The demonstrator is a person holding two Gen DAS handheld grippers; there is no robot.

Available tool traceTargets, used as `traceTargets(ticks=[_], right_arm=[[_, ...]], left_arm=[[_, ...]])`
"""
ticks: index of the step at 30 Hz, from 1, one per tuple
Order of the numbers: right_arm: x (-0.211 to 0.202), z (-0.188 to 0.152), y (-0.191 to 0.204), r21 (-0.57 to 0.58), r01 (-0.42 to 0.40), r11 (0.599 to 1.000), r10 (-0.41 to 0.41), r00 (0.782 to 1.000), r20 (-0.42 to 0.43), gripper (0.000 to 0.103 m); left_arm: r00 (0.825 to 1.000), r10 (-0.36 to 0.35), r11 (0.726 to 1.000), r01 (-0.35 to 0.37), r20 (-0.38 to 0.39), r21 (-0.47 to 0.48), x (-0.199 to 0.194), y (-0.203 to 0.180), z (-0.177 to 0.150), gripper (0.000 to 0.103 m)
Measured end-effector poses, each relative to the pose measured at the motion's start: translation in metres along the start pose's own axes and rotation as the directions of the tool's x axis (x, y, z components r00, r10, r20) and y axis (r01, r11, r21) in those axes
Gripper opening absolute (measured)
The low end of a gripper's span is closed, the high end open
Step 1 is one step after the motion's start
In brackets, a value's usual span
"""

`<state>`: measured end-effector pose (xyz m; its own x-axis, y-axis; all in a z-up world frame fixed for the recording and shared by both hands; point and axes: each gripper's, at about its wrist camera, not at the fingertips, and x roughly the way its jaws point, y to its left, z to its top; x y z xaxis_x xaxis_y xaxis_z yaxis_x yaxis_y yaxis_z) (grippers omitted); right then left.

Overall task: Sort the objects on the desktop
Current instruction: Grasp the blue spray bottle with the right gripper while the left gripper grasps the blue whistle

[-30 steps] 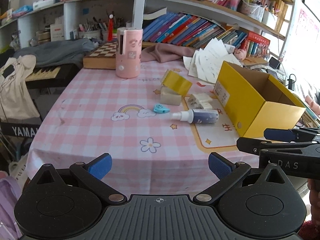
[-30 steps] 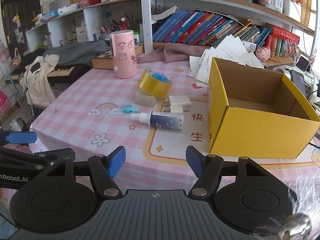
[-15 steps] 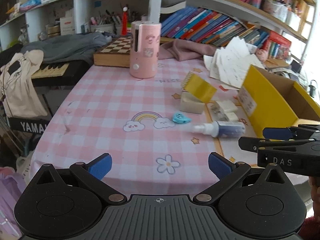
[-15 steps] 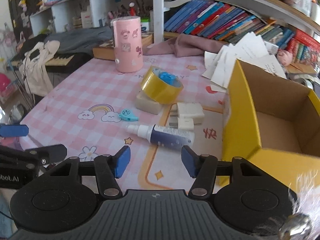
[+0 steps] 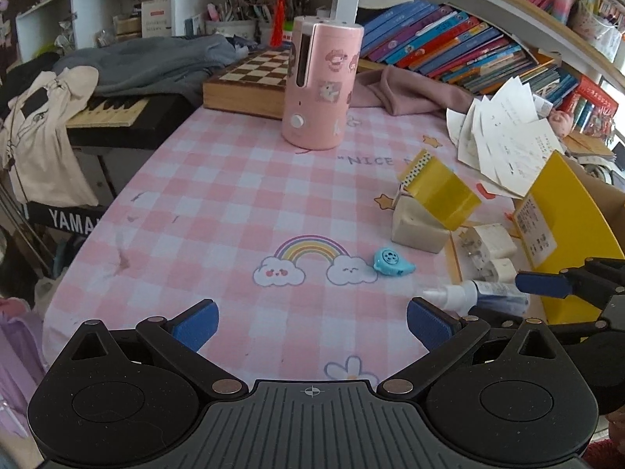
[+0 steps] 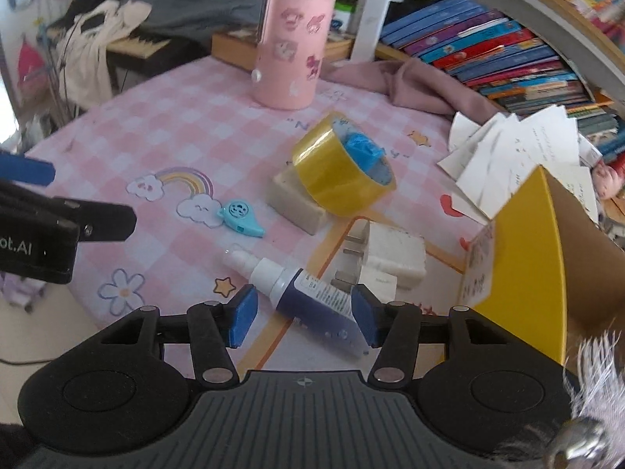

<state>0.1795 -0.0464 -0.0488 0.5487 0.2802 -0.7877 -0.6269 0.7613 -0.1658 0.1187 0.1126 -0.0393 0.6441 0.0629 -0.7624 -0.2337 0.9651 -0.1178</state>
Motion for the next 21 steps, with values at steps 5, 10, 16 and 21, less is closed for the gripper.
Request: traceTargets(ticks=[5, 10, 16, 21], right_arm=[[0.019, 0.002, -0.001, -0.075, -0.014, 0.997, 0.009, 0.998, -0.059, 0.056], [0.023, -0.003, -0.014, -0.035, -0.081, 0.996, 0.077, 0.991, -0.108, 0.044], [0.018, -0.008, -0.026, 0.018, -0.127, 0.992, 0.129, 0.982, -0.138, 0.035], [0.015, -0.014, -0.030, 0.023, -0.130, 0.991, 0.132, 0.981, -0.139, 0.034]], left_arm=[[1.000, -0.007, 1.000, 0.007, -0.022, -0.012, 0.015, -0.003, 0.008, 0.103], [0.999, -0.041, 0.999, 0.041, -0.027, -0.005, 0.032, -0.012, 0.017, 0.098], [0.996, -0.065, 0.995, 0.069, -0.057, 0.071, 0.060, -0.032, 0.026, 0.081], [0.995, -0.062, 0.980, 0.076, -0.085, 0.183, 0.086, -0.057, 0.026, 0.060]])
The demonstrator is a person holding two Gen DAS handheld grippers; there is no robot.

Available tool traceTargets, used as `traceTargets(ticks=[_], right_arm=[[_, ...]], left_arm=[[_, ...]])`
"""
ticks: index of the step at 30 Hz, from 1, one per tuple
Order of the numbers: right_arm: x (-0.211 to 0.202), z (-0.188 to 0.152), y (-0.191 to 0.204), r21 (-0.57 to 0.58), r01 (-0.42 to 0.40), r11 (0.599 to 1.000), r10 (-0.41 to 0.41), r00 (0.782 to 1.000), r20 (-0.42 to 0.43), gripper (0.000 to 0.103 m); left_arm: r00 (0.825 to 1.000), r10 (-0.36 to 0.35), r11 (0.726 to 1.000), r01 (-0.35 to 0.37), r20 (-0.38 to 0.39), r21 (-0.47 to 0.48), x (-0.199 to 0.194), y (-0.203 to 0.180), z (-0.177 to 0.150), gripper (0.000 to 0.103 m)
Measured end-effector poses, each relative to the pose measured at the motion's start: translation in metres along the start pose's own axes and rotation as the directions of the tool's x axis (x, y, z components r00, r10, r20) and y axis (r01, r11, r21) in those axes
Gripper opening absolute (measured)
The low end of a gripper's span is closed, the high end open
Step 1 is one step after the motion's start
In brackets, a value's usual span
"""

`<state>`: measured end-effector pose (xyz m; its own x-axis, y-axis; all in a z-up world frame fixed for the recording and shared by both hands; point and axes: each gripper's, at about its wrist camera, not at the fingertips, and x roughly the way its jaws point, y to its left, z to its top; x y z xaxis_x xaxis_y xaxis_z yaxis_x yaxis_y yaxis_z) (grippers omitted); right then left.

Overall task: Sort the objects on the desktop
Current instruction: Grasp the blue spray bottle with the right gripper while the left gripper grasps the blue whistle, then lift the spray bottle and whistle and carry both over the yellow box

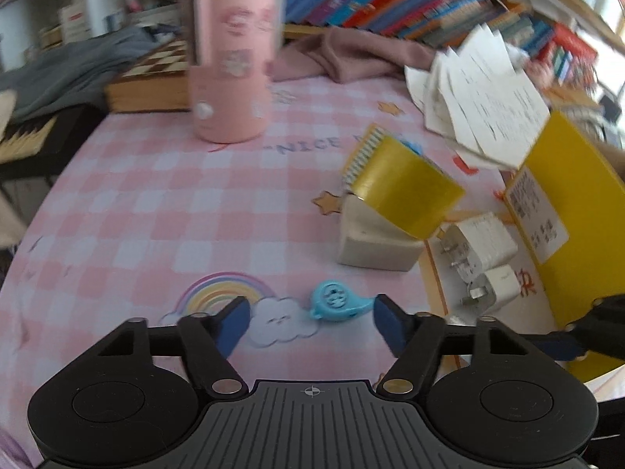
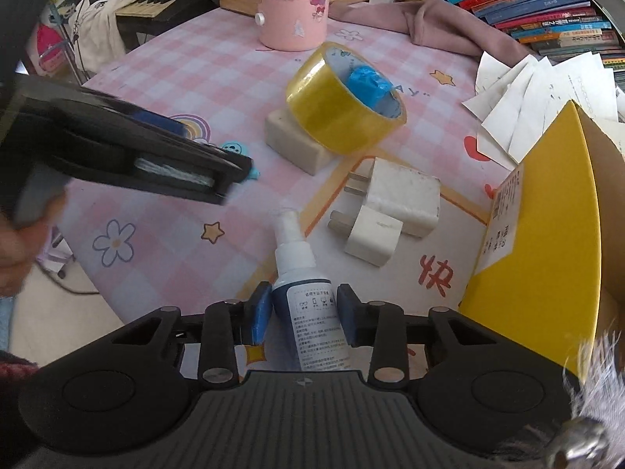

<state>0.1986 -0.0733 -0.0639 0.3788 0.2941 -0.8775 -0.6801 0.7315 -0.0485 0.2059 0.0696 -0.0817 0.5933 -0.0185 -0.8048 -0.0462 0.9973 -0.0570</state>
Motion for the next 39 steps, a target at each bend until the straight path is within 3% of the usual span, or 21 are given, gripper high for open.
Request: traceTargets(ticks=[3, 8, 13, 23, 32, 39], right_arm=[[0.003, -0.003, -0.003, 0.006, -0.007, 1.000, 0.007, 1.000, -0.008, 0.034], [0.004, -0.004, -0.006, 0.019, -0.027, 0.999, 0.027, 1.000, -0.006, 0.034], [0.004, -0.003, -0.010, 0.044, -0.046, 0.998, 0.046, 0.999, 0.005, 0.031], [-0.016, 0.009, -0.012, 0.093, -0.059, 0.994, 0.047, 0.991, 0.128, 0.030], [-0.054, 0.015, -0.002, 0.092, -0.057, 0.994, 0.029, 0.959, 0.283, 0.030], [-0.086, 0.006, 0.003, 0.108, -0.039, 0.993, -0.001, 0.936, 0.352, 0.030]], left_arm=[[1.000, 0.023, 0.995, -0.025, 0.021, 0.098, 0.003, -0.014, 0.000, 0.050], [0.999, 0.008, 0.988, -0.013, 0.037, 0.154, -0.002, -0.026, -0.006, 0.029], [1.000, -0.014, 0.990, 0.010, 0.024, 0.141, -0.007, -0.026, -0.006, 0.028], [0.991, 0.012, 1.000, -0.014, 0.134, 0.013, -0.057, -0.002, -0.001, 0.028], [0.965, 0.018, 1.000, -0.013, 0.262, -0.023, -0.108, 0.003, -0.003, 0.028], [0.942, -0.003, 1.000, 0.007, 0.336, -0.010, -0.142, 0.001, -0.008, 0.028]])
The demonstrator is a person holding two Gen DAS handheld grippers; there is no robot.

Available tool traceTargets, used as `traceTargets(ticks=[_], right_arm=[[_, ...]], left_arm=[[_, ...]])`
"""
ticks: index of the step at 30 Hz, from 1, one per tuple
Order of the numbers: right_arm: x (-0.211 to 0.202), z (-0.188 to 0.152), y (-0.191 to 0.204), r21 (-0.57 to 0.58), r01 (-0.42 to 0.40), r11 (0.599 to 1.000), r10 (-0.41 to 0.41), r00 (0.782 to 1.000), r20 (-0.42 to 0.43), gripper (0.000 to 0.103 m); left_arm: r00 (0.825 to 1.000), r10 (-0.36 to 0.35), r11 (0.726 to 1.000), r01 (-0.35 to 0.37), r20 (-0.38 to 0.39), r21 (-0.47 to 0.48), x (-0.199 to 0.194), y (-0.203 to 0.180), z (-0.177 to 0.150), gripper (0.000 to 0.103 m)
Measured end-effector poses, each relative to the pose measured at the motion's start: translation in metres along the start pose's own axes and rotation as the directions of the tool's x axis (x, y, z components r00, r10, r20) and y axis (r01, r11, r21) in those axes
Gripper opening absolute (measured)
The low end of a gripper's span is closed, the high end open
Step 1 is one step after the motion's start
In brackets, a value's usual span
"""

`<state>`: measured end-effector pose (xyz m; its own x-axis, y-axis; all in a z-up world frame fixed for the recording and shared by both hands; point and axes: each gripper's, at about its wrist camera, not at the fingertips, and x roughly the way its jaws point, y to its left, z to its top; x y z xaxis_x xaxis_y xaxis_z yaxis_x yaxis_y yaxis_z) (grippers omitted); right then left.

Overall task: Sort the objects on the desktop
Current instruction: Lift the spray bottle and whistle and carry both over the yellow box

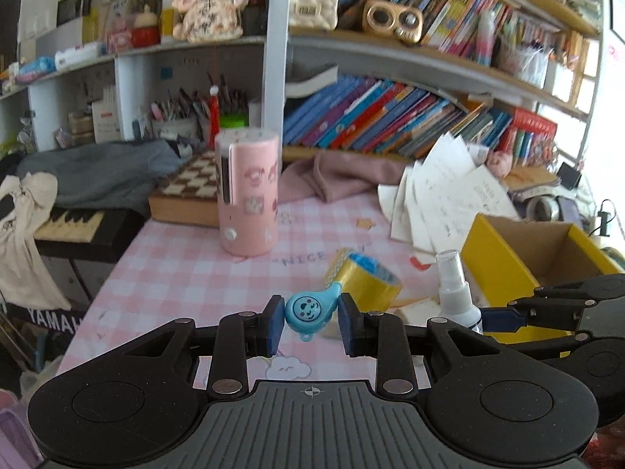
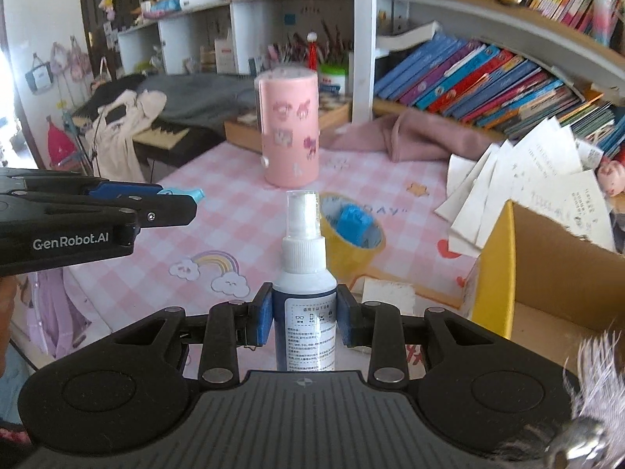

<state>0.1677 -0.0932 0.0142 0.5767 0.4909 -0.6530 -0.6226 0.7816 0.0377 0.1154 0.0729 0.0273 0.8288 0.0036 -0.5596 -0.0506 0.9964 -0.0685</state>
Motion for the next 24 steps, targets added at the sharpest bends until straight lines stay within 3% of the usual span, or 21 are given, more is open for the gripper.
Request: traceTargets(ticks=[10, 24], right_arm=[[-0.049, -0.026, 0.019, 0.062, 0.063, 0.996, -0.066, 0.997, 0.046, 0.030], [-0.108, -0.094, 0.059, 0.153, 0.171, 0.973, -0.166, 0.985, -0.046, 0.030]], left_arm=[[0.997, -0.070, 0.996, 0.069, 0.021, 0.052, -0.040, -0.009, -0.021, 0.028], [0.977, -0.212, 0.973, 0.214, -0.028, 0.085, -0.093, -0.022, -0.073, 0.028]])
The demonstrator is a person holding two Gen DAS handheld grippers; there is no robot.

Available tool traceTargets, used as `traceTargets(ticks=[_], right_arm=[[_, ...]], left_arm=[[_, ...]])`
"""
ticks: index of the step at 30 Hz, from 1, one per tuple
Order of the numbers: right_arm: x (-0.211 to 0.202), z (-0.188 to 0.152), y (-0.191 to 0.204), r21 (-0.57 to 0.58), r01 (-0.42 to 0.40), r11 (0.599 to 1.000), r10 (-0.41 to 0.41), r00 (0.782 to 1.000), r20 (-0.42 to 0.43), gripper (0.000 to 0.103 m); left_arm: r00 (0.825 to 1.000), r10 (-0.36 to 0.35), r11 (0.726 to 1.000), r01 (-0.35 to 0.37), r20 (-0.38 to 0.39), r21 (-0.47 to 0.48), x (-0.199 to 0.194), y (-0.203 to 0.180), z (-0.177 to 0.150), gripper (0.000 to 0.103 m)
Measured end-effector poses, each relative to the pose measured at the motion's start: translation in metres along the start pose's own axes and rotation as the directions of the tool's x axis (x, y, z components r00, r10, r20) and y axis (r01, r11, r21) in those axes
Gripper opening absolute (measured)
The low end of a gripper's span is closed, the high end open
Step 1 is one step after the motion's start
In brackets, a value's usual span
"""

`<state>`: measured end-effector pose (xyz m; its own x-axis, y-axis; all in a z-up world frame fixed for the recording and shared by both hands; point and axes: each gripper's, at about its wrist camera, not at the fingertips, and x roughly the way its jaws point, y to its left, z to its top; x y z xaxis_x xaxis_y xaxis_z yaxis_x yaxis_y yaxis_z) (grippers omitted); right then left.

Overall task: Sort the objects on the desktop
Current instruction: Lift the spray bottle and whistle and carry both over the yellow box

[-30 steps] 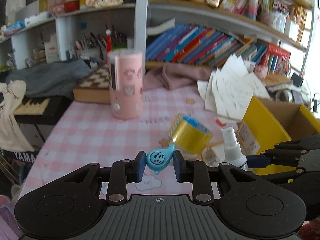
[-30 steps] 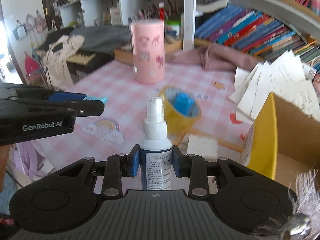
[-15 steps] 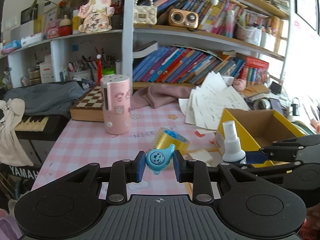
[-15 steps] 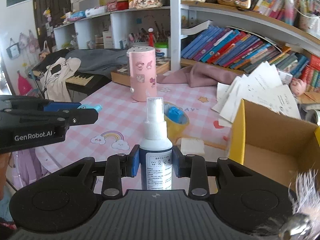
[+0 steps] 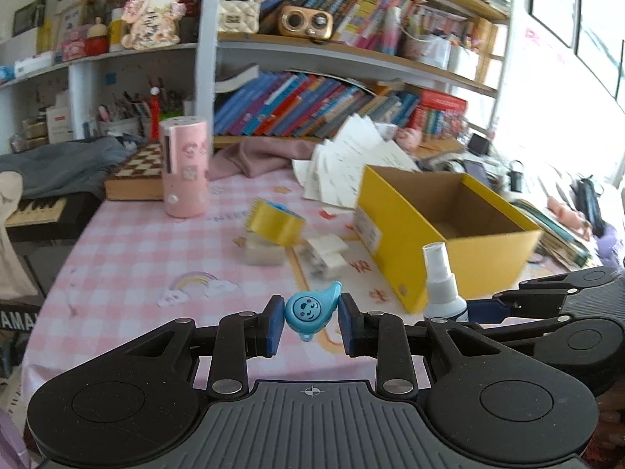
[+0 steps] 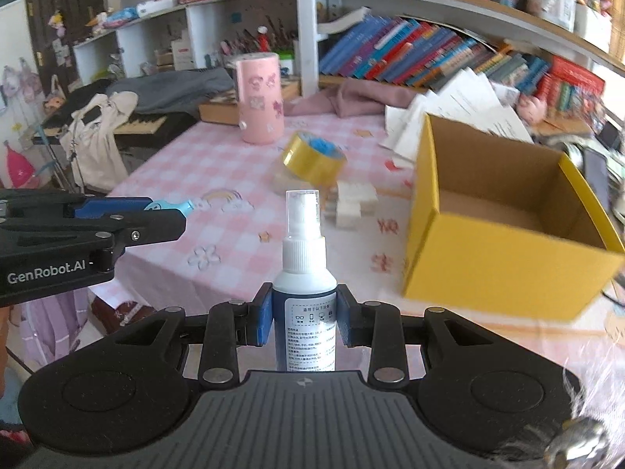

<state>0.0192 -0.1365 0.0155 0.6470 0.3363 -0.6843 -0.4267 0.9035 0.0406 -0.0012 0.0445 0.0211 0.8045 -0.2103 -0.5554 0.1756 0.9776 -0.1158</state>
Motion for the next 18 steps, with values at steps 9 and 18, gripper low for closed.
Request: traceTargets(ticks=[9, 18], right_arm=[[-0.019, -0.015, -0.009, 0.060, 0.070, 0.996, -0.069, 0.998, -0.010, 0.030], [-0.033, -0.029, -0.043, 0.126, 0.155, 0.980, -0.153, 0.988, -0.023, 0.030]], left_arm=[[0.998, -0.070, 0.997, 0.070, -0.006, 0.042, -0.004, -0.018, -0.004, 0.028], [0.987, -0.162, 0.981, 0.163, -0.017, 0.102, 0.015, -0.051, 0.003, 0.028]])
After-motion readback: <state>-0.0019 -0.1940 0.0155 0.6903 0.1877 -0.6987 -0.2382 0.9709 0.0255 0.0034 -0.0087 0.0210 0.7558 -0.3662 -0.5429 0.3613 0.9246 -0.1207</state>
